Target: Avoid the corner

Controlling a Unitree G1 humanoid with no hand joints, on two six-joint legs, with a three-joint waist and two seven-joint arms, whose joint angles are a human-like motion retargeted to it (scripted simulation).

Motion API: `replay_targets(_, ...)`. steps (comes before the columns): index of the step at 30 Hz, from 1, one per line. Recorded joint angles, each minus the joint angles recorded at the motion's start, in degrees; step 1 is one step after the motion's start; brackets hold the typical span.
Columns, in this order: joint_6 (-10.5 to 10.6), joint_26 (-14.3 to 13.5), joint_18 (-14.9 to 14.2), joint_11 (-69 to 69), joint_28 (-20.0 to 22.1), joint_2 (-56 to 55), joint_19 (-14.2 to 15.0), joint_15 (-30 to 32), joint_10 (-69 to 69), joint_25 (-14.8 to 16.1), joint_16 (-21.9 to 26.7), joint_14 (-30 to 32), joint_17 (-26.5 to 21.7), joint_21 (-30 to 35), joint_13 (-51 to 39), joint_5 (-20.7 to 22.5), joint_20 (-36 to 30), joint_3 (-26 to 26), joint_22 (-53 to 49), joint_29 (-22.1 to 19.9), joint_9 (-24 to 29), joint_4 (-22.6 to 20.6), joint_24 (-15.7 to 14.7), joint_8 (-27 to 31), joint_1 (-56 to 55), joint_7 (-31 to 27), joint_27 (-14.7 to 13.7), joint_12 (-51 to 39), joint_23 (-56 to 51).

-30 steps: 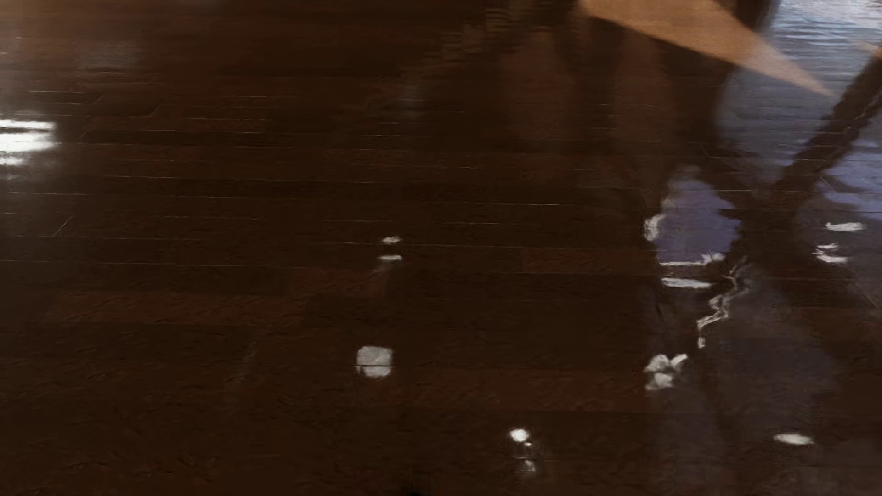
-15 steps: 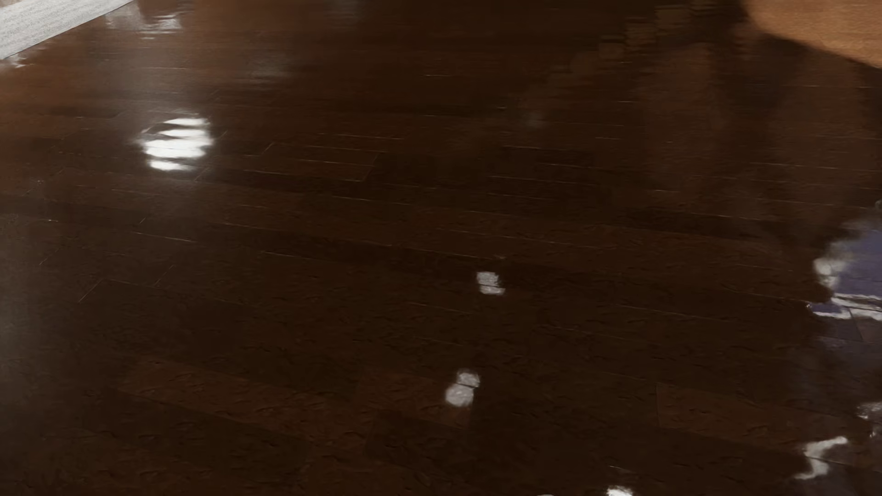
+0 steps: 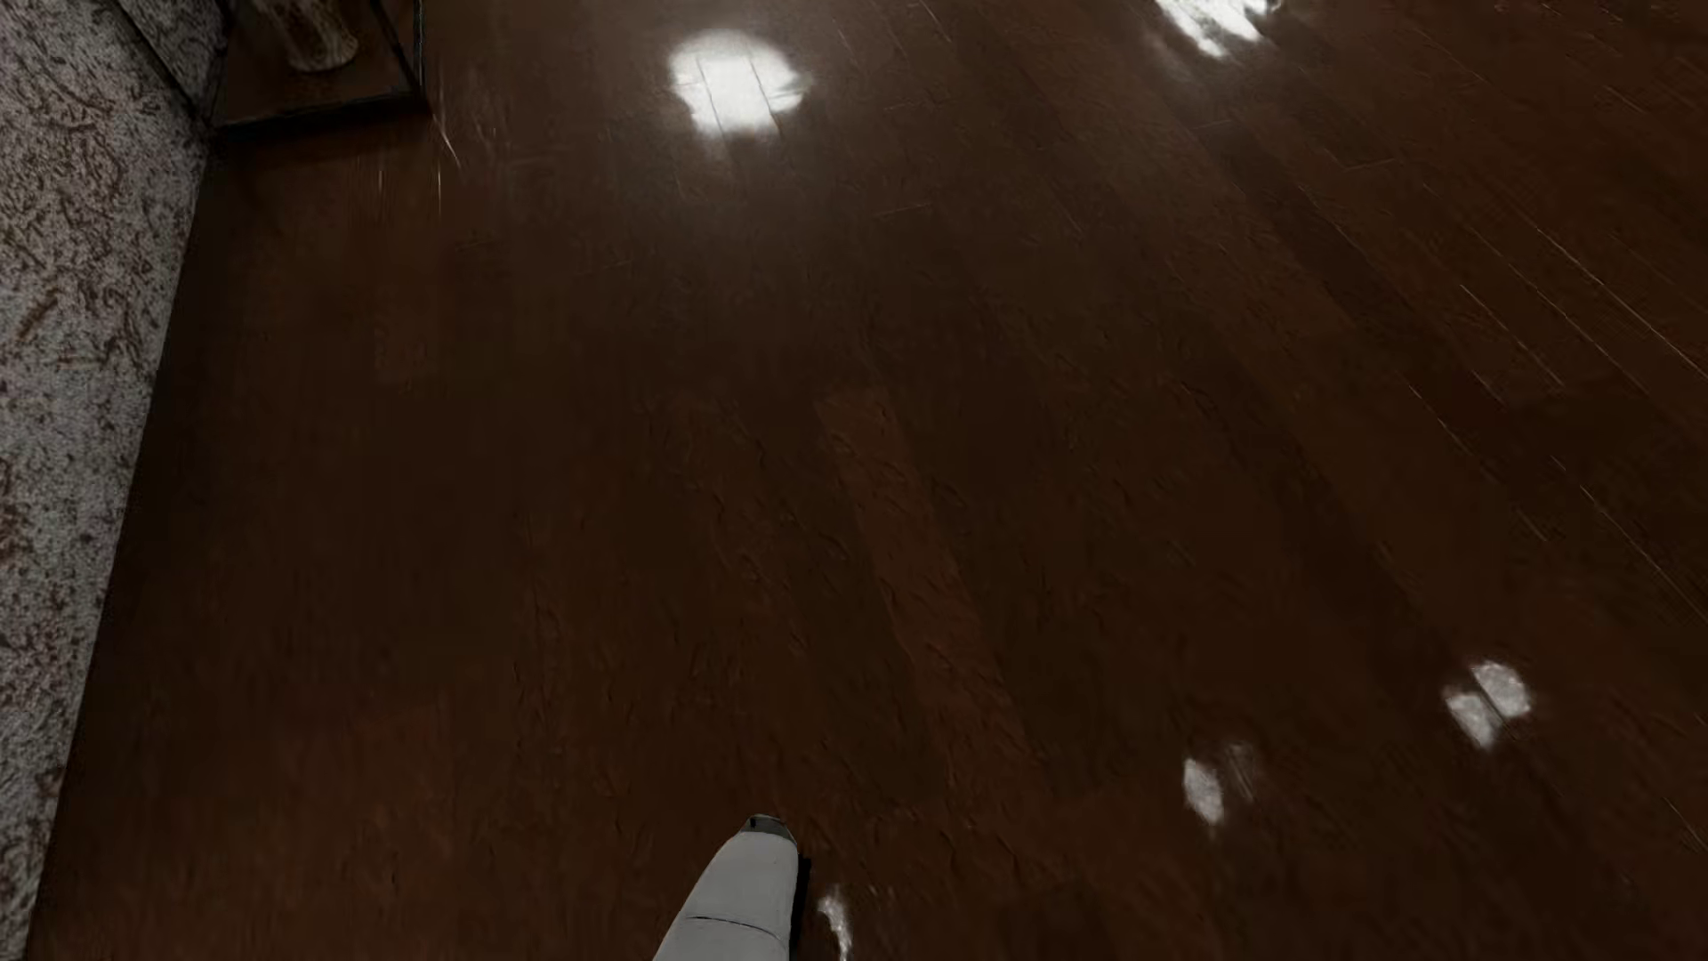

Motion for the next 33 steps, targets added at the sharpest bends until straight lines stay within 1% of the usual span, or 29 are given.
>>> replay_targets(1, -1.00, 0.00, 0.00, 3.88, 0.00, -1.13, 0.00, 6.21, 1.14, 0.00, 0.04, -2.69, 0.10, -0.88, 1.10, -1.49, -1.91, 1.00, 0.96, 0.00, -0.69, -1.95, 0.00, 0.00, 1.52, 0.00, 0.00, -0.09, 0.83)
replay_targets(2, -1.20, 0.00, 0.00, 9.00, 0.00, -5.41, 0.00, 12.28, 2.03, 0.00, -0.26, -6.63, 0.31, -0.16, 2.01, -1.17, -1.10, 0.38, 0.98, 0.00, -1.84, -3.30, 0.00, 0.00, 3.48, 0.00, 0.00, 0.67, 2.39)
replay_targets(3, -1.46, 0.00, 0.00, 16.99, 0.00, -10.51, 0.00, 13.07, 2.16, 0.00, -0.32, -10.53, 0.60, 0.35, 2.31, 0.24, 0.83, -2.80, -0.73, 0.00, -2.33, -5.03, 0.00, 0.00, 5.99, 0.00, 0.00, 1.47, 3.94)
replay_targets(4, -2.24, 0.00, 0.00, 25.96, 0.00, -14.59, 0.00, 10.82, 0.87, 0.00, -0.23, -13.39, 0.79, 1.16, 2.84, 0.99, 0.27, -6.55, -2.44, 0.00, -1.03, -7.77, 0.00, 0.00, 10.89, 0.00, 0.00, 0.68, 4.53)
replay_targets(6, -2.23, 0.00, 0.00, 39.39, 0.00, -25.88, 0.00, 2.93, -5.82, 0.00, 0.05, -17.78, 1.43, 2.72, 5.82, 3.95, -0.61, -12.69, -5.80, 0.00, 0.26, -12.42, 0.00, 0.00, 23.04, 0.00, 0.00, -3.93, 5.71)
replay_targets(8, -2.03, 0.00, 0.00, 38.11, 0.00, -38.53, 0.00, -1.66, -12.55, 0.00, 0.41, -24.59, 1.09, 6.66, 8.53, 6.70, 6.18, -18.50, -11.81, 0.00, 0.66, -14.46, 0.00, 0.00, 34.68, 0.00, 0.00, -8.17, 7.17)
replay_targets(9, -1.42, 0.00, 0.00, 31.35, 0.00, -41.74, 0.00, -1.89, -14.75, 0.00, 0.86, -27.89, 1.22, 7.25, 10.35, 8.64, 9.48, -21.88, -15.08, 0.00, 1.08, -12.66, 0.00, 0.00, 41.04, 0.00, 0.00, -9.93, 7.95)
replay_targets(11, -1.48, 0.00, 0.00, 14.03, 0.00, -47.76, 0.00, 1.82, -18.23, 0.00, 1.72, -34.01, 1.44, 9.01, 13.18, 8.26, 16.66, -27.22, -21.64, 0.00, -0.08, -10.98, 0.00, 0.00, 49.73, 0.00, 0.00, -14.19, 9.70)
replay_targets(13, -1.72, 0.00, 0.00, -5.44, 0.00, -50.24, 0.00, 3.87, -19.87, 0.00, 2.83, -38.43, 1.62, 9.34, 15.92, 8.22, 21.01, -29.46, -26.90, 0.00, -2.18, -9.94, 0.00, 0.00, 56.73, 0.00, 0.00, -19.17, 10.18)
replay_targets(14, -2.24, 0.00, 0.00, -7.33, 0.00, -51.67, 0.00, 1.99, -19.91, 0.00, 3.40, -38.57, 1.46, 9.43, 16.74, 7.37, 22.96, -30.94, -29.08, 0.00, -3.01, -9.12, 0.00, 0.00, 59.42, 0.00, 0.00, -20.41, 10.34)
replay_targets(15, -1.73, 0.00, 0.00, -4.83, 0.00, -52.56, 0.00, 2.26, -18.92, 0.00, 3.42, -36.88, 1.44, 9.26, 17.56, 7.08, 24.61, -33.80, -30.23, 0.00, -3.00, -5.89, 0.00, 0.00, 61.75, 0.00, 0.00, -21.05, 10.59)
replay_targets(16, -0.49, 0.00, 0.00, 3.21, 0.00, -55.33, 0.00, 6.96, -15.83, 0.00, 2.98, -32.70, 1.48, 10.05, 17.46, 7.69, 25.69, -35.02, -30.51, 0.00, -3.14, -2.82, 0.00, 0.00, 62.62, 0.00, 0.00, -20.74, 11.95)
replay_targets(17, 1.97, 0.00, 0.00, 11.09, 0.00, -56.37, 0.00, 8.00, -9.47, 0.00, 1.20, -24.68, 1.63, 11.43, 16.27, 10.37, 25.88, -34.71, -28.54, 0.00, -2.36, 0.77, 0.00, 0.00, 62.30, 0.00, 0.00, -19.33, 15.18)
replay_targets(18, 2.39, 0.00, 0.00, 15.12, 0.00, -53.45, 0.00, 5.21, 1.08, 0.00, 0.57, -15.19, 2.12, 11.71, 14.13, 11.92, 25.72, -33.11, -26.39, 0.00, -1.75, 2.17, 0.00, 0.00, 59.21, 0.00, 0.00, -17.63, 17.26)
replay_targets(19, 1.57, 0.00, 0.00, 16.44, 0.00, -50.75, 0.00, 1.48, 16.74, 0.00, 0.93, -7.97, 3.14, 10.24, 13.65, 12.77, 22.63, -31.15, -24.17, 0.00, -2.25, 0.40, 0.00, 0.00, 51.71, 0.00, 0.00, -16.91, 15.86)
replay_targets(20, 2.23, 0.00, 0.00, 14.39, 0.00, -45.29, 0.00, 0.45, 29.50, 0.00, 0.56, -8.57, 3.69, 9.33, 12.85, 15.23, 18.94, -26.78, -21.06, 0.00, -1.49, 0.72, 0.00, 0.00, 45.41, 0.00, 0.00, -16.73, 13.33)
replay_targets(21, 1.09, 0.00, 0.00, 11.31, 0.00, -39.69, 0.00, 0.86, 35.89, 0.00, 0.09, -9.82, 4.11, 8.24, 11.46, 16.12, 15.30, -21.95, -17.40, 0.00, -0.80, -1.33, 0.00, 0.00, 40.29, 0.00, 0.00, -15.73, 10.43)
replay_targets(22, -0.51, 0.00, 0.00, 8.23, 0.00, -35.17, 0.00, 0.97, 38.68, 0.00, 0.06, -10.00, 4.81, 6.27, 9.52, 16.43, 15.02, -17.45, -16.68, 0.00, -1.03, -2.86, 0.00, 0.00, 33.36, 0.00, 0.00, -12.72, 6.68)
replay_targets(23, -2.22, 0.00, 0.00, 4.35, 0.00, -28.89, 0.00, 0.94, 35.28, 0.00, 0.28, -8.69, 5.27, 5.94, 8.05, 16.40, 16.41, -13.78, -16.64, 0.00, -0.71, -4.42, 0.00, 0.00, 28.40, 0.00, 0.00, -8.52, 2.52)
replay_targets(24, -2.15, 0.00, 0.00, 1.12, 0.00, -23.35, 0.00, 0.71, 26.17, 0.00, -2.01, -4.47, 4.99, 3.55, 6.39, 16.20, 10.83, -11.32, -6.25, 0.00, -0.38, -5.47, 0.00, 0.00, 24.37, 0.00, 0.00, -8.81, -1.23)
replay_targets(25, -2.91, 0.00, 0.00, -1.83, 0.00, -18.04, 0.00, 0.42, 14.03, 0.00, -0.70, 1.33, 5.10, 1.12, 4.73, 15.54, 7.00, -8.68, -6.82, 0.00, -0.37, -6.17, 0.00, 0.00, 21.04, 0.00, 0.00, -5.68, -6.03)
replay_targets(26, -3.15, 0.00, 0.00, -4.23, 0.00, -13.56, 0.00, -0.77, 1.49, 0.00, -0.62, 4.57, 4.98, 1.08, 3.15, 14.89, 4.82, -6.52, -5.16, 0.00, -0.79, -6.28, 0.00, 0.00, 18.33, 0.00, 0.00, -3.26, -9.65)
replay_targets(27, -2.50, 0.00, 0.00, -5.34, 0.00, -9.48, 0.00, -2.71, -10.28, 0.00, -0.96, -2.86, 4.26, -0.68, 1.00, 14.52, 3.49, -4.67, -3.68, 0.00, -1.12, -5.62, 0.00, 0.00, 17.19, 0.00, 0.00, -1.33, -12.90)
replay_targets(28, -1.95, 0.00, 0.00, -5.58, 0.00, -6.86, 0.00, -5.04, -17.13, 0.00, -0.83, -20.91, 3.49, -1.38, -0.89, 14.05, 1.29, -2.75, -3.20, 0.00, -1.69, -4.83, 0.00, 0.00, 15.69, 0.00, 0.00, 0.44, -15.32)
replay_targets(29, -1.58, 0.00, 0.00, -5.00, 0.00, -4.96, 0.00, -7.41, -15.56, 0.00, -0.99, -33.48, 3.03, -2.86, -2.17, 12.95, 0.48, -1.00, -2.64, 0.00, -2.18, -3.88, 0.00, 0.00, 14.08, 0.00, 0.00, 2.01, -16.70)
replay_targets(30, -1.58, 0.00, 0.00, -3.72, 0.00, -3.12, 0.00, -7.53, -16.06, 0.00, -1.13, -34.72, 2.91, -4.02, -2.84, 11.77, -0.83, 1.13, -2.05, 0.00, -1.95, -4.05, 0.00, 0.00, 12.66, 0.00, 0.00, 3.21, -16.97)
replay_targets(31, -2.17, 0.00, 0.00, -2.47, 0.00, -0.29, 0.00, -5.26, -15.02, 0.00, -1.12, -24.63, 3.44, -5.22, -2.73, 10.30, -1.77, 2.42, -1.11, 0.00, -1.53, -5.00, 0.00, 0.00, 11.57, 0.00, 0.00, 4.01, -15.22)
replay_targets(32, -2.92, 0.00, 0.00, 0.63, 0.00, -0.32, 0.00, 1.59, -12.67, 0.00, -1.40, -8.90, 4.16, -6.03, -1.79, 9.49, -2.45, 2.07, -0.38, 0.00, -2.74, -6.66, 0.00, 0.00, 9.27, 0.00, 0.00, 4.34, -13.15)
replay_targets(33, -5.03, 0.00, 0.00, 9.72, 0.00, -2.71, 0.00, 13.30, -7.74, 0.00, -1.42, -0.72, 5.62, -5.25, -0.67, 6.57, -4.17, 1.14, 0.74, 0.00, -3.10, -9.45, 0.00, 0.00, 8.71, 0.00, 0.00, 3.72, -8.38)
